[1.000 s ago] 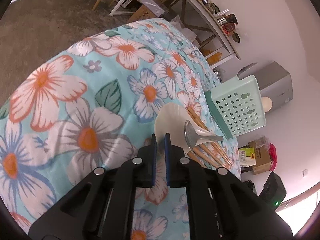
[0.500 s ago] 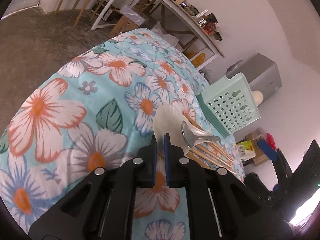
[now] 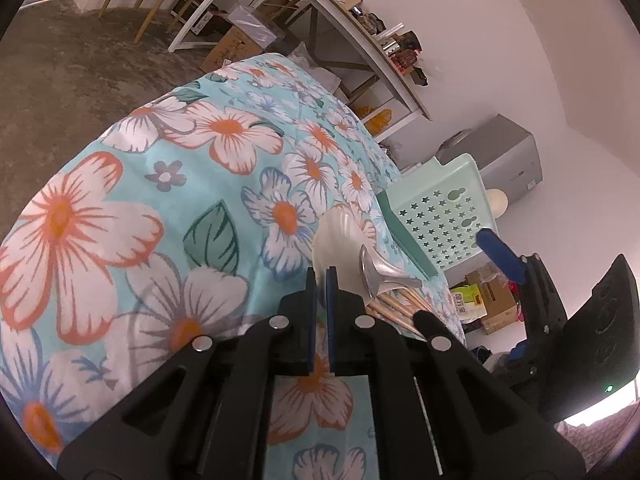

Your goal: Organize utensils

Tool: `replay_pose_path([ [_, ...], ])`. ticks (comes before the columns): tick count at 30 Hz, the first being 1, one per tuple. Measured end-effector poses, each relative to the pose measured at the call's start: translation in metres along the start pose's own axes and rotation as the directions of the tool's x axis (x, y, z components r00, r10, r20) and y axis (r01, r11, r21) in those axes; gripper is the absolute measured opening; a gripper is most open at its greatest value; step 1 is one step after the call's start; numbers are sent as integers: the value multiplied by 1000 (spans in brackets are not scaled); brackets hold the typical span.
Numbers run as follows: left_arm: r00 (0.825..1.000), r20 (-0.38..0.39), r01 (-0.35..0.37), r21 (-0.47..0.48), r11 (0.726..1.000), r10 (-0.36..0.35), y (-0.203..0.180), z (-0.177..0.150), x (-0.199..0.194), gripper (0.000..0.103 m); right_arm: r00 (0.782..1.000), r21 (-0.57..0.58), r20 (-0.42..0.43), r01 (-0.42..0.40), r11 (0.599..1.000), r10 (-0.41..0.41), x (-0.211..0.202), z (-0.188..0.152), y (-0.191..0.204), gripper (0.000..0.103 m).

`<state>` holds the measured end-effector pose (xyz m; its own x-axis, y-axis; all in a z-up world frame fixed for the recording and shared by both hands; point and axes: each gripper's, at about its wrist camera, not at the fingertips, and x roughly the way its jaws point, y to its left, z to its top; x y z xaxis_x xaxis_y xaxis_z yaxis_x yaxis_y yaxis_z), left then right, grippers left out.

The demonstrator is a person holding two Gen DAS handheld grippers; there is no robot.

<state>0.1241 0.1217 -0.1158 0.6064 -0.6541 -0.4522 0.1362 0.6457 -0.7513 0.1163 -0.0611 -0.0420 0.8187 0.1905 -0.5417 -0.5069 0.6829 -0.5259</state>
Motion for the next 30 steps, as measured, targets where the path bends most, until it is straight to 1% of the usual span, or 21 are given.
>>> replay_pose_path([
  [5,1000,-4,11,0,1000,-11,0,0,1,3,1000,-21,-1,-12,1000,12,5,2,5,76],
  [12,1000,-8,22,2,1000,-22,0,0,3,3,999,-47,-20,-48,998,47,14,3,13,64],
  [14,1000,-8,25,0,1000,-25,0,0,3,3,998,-54,-26,-58,997,57,15,2,16,58],
  [16,1000,-7,28,0,1000,-28,0,0,3,3,997,-62,-32,-67,996,65,17,2,20,56],
  [19,999,-6,33,1,999,-33,1,0,3,3,996,-75,-56,-69,995,65,23,-1,23,47],
  [21,999,-6,35,3,999,-35,1,0,3,2,994,-72,-77,-85,994,80,29,-3,24,42],
  [22,999,-7,33,4,999,-33,1,-1,3,2,994,-70,-79,-87,994,81,29,-4,25,37],
  [24,1000,-7,30,6,1000,-30,1,-1,4,2,993,-67,-80,-92,993,87,29,-4,25,34],
  [27,1000,-7,29,6,1000,-28,0,0,5,2,991,-63,-83,-108,992,103,29,-4,27,25],
  [29,1000,-6,27,6,1000,-27,0,0,5,2,989,-57,-86,-128,990,123,29,-5,28,16],
  [30,1000,-6,25,6,1000,-25,0,0,5,2,989,-57,-87,-128,990,123,29,-5,29,16],
])
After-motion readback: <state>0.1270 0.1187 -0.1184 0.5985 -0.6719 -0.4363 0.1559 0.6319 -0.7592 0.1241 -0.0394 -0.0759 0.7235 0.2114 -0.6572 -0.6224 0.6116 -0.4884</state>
